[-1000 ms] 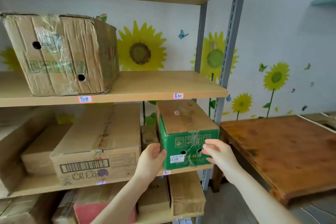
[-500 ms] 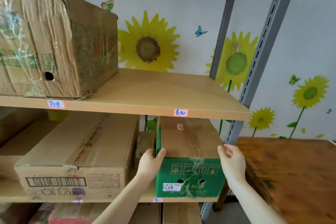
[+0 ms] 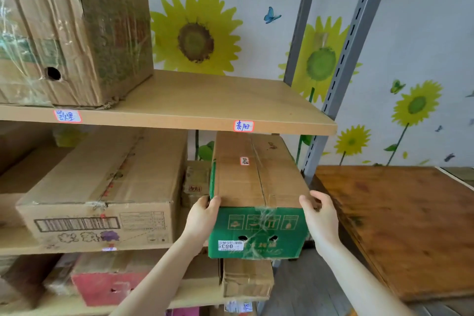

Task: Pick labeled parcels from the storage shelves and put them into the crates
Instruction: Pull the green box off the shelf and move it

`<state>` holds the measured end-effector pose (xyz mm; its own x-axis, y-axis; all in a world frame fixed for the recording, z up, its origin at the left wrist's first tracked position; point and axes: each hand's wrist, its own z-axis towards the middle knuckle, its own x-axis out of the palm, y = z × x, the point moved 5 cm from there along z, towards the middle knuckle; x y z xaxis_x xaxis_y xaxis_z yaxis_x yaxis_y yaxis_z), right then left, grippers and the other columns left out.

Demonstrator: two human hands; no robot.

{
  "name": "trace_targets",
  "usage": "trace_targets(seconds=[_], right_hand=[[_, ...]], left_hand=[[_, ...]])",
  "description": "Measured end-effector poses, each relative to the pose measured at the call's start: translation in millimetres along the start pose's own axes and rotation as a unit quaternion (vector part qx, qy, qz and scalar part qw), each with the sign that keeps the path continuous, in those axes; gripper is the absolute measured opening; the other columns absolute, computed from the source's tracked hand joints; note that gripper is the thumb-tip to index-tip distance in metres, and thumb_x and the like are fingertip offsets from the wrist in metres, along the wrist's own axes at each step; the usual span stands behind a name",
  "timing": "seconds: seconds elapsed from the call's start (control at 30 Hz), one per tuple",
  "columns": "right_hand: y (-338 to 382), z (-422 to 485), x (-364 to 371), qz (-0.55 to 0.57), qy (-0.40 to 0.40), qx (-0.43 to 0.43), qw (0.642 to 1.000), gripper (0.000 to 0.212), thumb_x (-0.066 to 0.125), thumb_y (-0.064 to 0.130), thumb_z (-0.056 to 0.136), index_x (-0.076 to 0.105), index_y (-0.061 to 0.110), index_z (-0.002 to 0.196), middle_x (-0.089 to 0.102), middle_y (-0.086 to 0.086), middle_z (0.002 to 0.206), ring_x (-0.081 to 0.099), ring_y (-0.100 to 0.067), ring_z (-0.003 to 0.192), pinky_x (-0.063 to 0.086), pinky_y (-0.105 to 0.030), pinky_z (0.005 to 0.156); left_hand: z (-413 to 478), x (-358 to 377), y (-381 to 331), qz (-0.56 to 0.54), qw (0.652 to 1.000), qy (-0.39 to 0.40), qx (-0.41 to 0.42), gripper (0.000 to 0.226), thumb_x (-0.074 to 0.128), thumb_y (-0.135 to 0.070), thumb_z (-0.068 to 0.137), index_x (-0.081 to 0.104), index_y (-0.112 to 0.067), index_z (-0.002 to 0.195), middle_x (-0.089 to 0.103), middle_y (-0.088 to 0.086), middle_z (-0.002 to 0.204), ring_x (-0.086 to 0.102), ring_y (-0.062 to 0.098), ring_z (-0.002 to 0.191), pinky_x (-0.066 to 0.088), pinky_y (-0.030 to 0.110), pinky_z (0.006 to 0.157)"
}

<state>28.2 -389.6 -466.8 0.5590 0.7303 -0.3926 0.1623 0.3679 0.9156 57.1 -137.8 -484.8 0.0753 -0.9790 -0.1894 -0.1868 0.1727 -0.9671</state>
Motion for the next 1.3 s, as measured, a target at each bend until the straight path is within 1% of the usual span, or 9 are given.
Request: trace_targets(seconds=[0.1, 0.27, 0.4, 0.5, 0.7, 0.8, 1.0, 1.23, 1.3], right_hand=[[-9.0, -24.9, -14.3, -0.002, -0.021, 0.022, 1.000, 0.045, 0.057, 0.034, 0.090, 0.049, 0.005, 0.124, 0.054, -0.010, 0.121, 0.051, -0.026, 0.110, 0.040, -0.033, 0.086], [-24.7, -58.0, -26.8, 0.007, 0.002, 0.078, 0.997, 0.046, 0.054, 0.043, 0.089, 0.056, 0.007, 0.120, 0.057, -0.009, 0.118, 0.049, -0.024, 0.100, 0.040, -0.037, 0.088], [-35.9, -83.6, -30.6, 0.034, 0.007, 0.121, 0.992, 0.059, 0.055, 0.046, 0.088, 0.046, 0.006, 0.131, 0.050, -0.009, 0.129, 0.047, -0.028, 0.116, 0.037, -0.035, 0.088], [-37.9, -99.6, -37.3, 0.042, -0.011, 0.115, 0.992, 0.052, 0.054, 0.043, 0.090, 0.049, 0.006, 0.125, 0.053, -0.007, 0.112, 0.049, -0.024, 0.101, 0.036, -0.032, 0.082], [-29.8, -109.9, -50.2, 0.083, -0.049, 0.112, 0.989, 0.034, 0.050, 0.039, 0.093, 0.054, 0.010, 0.112, 0.050, -0.002, 0.099, 0.045, -0.019, 0.092, 0.036, -0.034, 0.083], [-31.3, -109.7, -41.1, 0.070, -0.049, 0.106, 0.991, 0.037, 0.048, 0.037, 0.094, 0.054, 0.008, 0.118, 0.052, -0.003, 0.101, 0.046, -0.019, 0.094, 0.036, -0.032, 0.082], [-27.7, -99.3, -25.8, 0.092, -0.050, 0.105, 0.989, 0.034, 0.047, 0.031, 0.096, 0.053, 0.005, 0.116, 0.056, -0.006, 0.100, 0.050, -0.023, 0.096, 0.038, -0.034, 0.084], [-38.6, -83.4, -42.1, 0.110, -0.019, 0.102, 0.989, 0.029, 0.045, 0.032, 0.097, 0.054, 0.011, 0.115, 0.051, 0.002, 0.097, 0.045, -0.016, 0.095, 0.033, -0.030, 0.082], [-36.8, -77.6, -48.8, 0.108, -0.008, 0.095, 0.990, 0.030, 0.045, 0.032, 0.097, 0.055, 0.011, 0.115, 0.051, 0.002, 0.097, 0.045, -0.016, 0.094, 0.032, -0.030, 0.081]], left_hand=[[-24.8, -6.4, 7.9, -0.011, 1.000, 0.018, 0.007, 0.019, 0.041, -0.028, 0.096, 0.052, -0.015, 0.107, 0.061, 0.000, 0.092, 0.058, 0.014, 0.082, 0.045, 0.024, 0.067], [-50.0, -20.2, 29.5, -0.031, 0.999, 0.028, -0.004, 0.037, 0.040, -0.041, 0.095, 0.055, -0.008, 0.104, 0.062, 0.006, 0.098, 0.060, 0.023, 0.093, 0.049, 0.041, 0.088], [-61.6, -27.8, 37.1, 0.056, 0.998, 0.008, 0.020, 0.038, 0.035, -0.031, 0.098, 0.054, -0.001, 0.083, 0.052, 0.005, 0.073, 0.048, 0.022, 0.072, 0.041, 0.033, 0.067], [-73.5, -31.5, 37.2, 0.076, 0.996, 0.007, 0.047, 0.038, 0.037, -0.029, 0.099, 0.050, -0.012, 0.067, 0.050, 0.001, 0.064, 0.044, 0.016, 0.062, 0.033, 0.028, 0.054], [-88.0, -38.4, 42.7, -0.021, 0.997, 0.037, 0.065, 0.029, 0.040, -0.021, 0.099, 0.061, -0.011, 0.116, 0.061, -0.002, 0.108, 0.054, 0.014, 0.099, 0.045, 0.020, 0.075], [-80.9, -37.6, 66.1, -0.076, 0.995, 0.057, 0.025, 0.034, 0.040, -0.021, 0.099, 0.053, -0.016, 0.129, 0.058, 0.005, 0.127, 0.053, 0.021, 0.118, 0.045, 0.032, 0.097], [-58.3, -21.0, 113.1, -0.158, 0.971, 0.072, -0.162, 0.058, 0.040, -0.063, 0.086, 0.059, -0.017, 0.116, 0.063, 0.013, 0.116, 0.058, 0.029, 0.110, 0.042, 0.048, 0.101], [-39.6, 6.9, 128.2, -0.159, 0.944, 0.115, -0.265, 0.065, 0.048, -0.073, 0.075, 0.065, -0.012, 0.093, 0.067, 0.016, 0.098, 0.063, 0.032, 0.088, 0.051, 0.038, 0.072], [-39.1, 11.1, 126.3, -0.170, 0.942, 0.121, -0.264, 0.074, 0.052, -0.079, 0.067, 0.067, -0.014, 0.100, 0.069, 0.015, 0.103, 0.065, 0.034, 0.095, 0.052, 0.046, 0.082]])
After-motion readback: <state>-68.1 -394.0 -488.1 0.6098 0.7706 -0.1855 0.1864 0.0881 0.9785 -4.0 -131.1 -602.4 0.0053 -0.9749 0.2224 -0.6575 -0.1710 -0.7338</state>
